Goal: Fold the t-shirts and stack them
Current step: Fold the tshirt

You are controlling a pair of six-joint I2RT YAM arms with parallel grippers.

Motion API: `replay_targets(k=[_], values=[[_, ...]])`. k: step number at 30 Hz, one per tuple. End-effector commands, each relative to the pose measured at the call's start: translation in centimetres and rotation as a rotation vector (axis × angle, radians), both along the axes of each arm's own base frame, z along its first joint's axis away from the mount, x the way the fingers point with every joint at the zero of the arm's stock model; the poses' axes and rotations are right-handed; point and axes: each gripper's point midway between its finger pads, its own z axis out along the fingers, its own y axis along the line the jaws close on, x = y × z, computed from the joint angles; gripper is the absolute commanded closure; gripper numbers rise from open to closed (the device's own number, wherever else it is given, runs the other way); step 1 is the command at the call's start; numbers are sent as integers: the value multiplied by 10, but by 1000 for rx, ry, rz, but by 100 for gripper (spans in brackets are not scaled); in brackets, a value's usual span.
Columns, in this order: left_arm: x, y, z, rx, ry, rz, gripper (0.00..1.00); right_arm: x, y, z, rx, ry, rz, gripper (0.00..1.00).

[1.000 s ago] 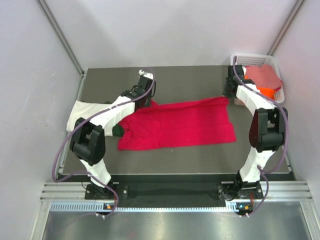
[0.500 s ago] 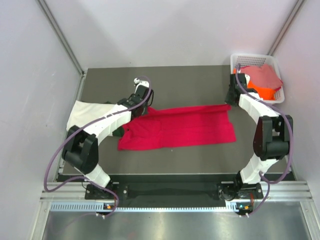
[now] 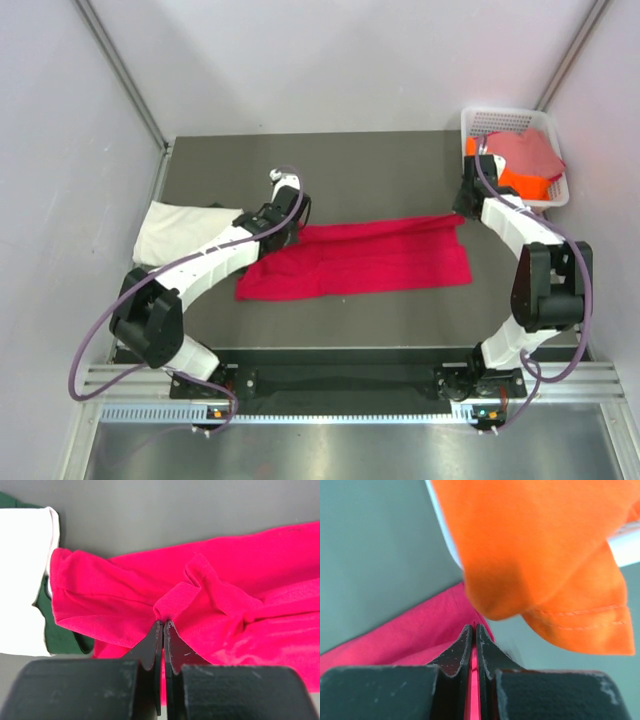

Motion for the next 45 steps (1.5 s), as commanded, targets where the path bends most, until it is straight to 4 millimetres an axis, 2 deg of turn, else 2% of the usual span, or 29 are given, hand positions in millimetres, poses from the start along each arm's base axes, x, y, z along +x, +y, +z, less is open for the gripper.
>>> replay_targets(k=[1,3,10,11,13,14,15,16,17,18,19,20,23,26,27,29,30,31,32,33,38,41,45], values=[[-11,-1,10,-10,-31,23,100,1,-11,18,-3,-77,-55,100],[-17,-2,4,-18,-19,28,100,0,-12,19,3,-96,-65,100],[-42,-8,-19,-43,15,24,100,-20,-11,-5,60,-134,-134,100],[-47,-5,-27,-46,27,37,100,-23,-12,-9,61,-134,-150,95],[-52,-4,-26,-69,15,48,97,-35,-16,-20,67,-130,-200,83],[-57,-1,-32,-78,14,58,83,-36,-17,-14,73,-164,-216,56],[-61,-2,-32,-91,5,58,71,-39,-20,-14,72,-181,-236,47],[-63,-1,-23,-126,-25,58,65,-44,-22,-11,76,-216,-254,43],[-69,2,-27,-132,-24,51,60,-47,-23,-9,75,-236,-265,40],[-70,2,-21,-158,-46,55,55,-49,-25,-6,73,-259,-270,40],[-72,3,-9,-192,-79,50,55,-52,-26,-1,69,-296,-272,40],[-74,4,-6,-201,-87,45,55,-53,-26,2,66,-310,-267,40],[-76,6,10,-226,-111,46,52,-52,-15,10,53,-328,-212,40],[-70,9,22,-238,-145,68,47,-47,10,18,43,-328,-117,42],[-67,11,24,-234,-145,77,46,-43,24,20,62,-325,-63,43],[-59,11,30,-235,-144,74,44,-42,34,12,77,-285,-27,45],[-53,12,24,-236,-110,79,44,-38,43,13,105,-278,7,47],[-49,13,23,-235,-95,82,44,-38,44,5,111,-251,10,49],[-42,13,27,-239,-93,84,44,-38,46,2,119,-240,12,55],[-35,19,21,-234,-73,106,44,-37,48,0,125,-235,20,58],[-19,21,5,-312,-12,112,46,-42,50,-24,131,-157,17,71],[-15,28,-12,-331,31,140,48,-46,43,-43,155,-103,-26,74],[-8,42,-26,-350,41,203,47,-53,20,-64,196,-59,-127,82]])
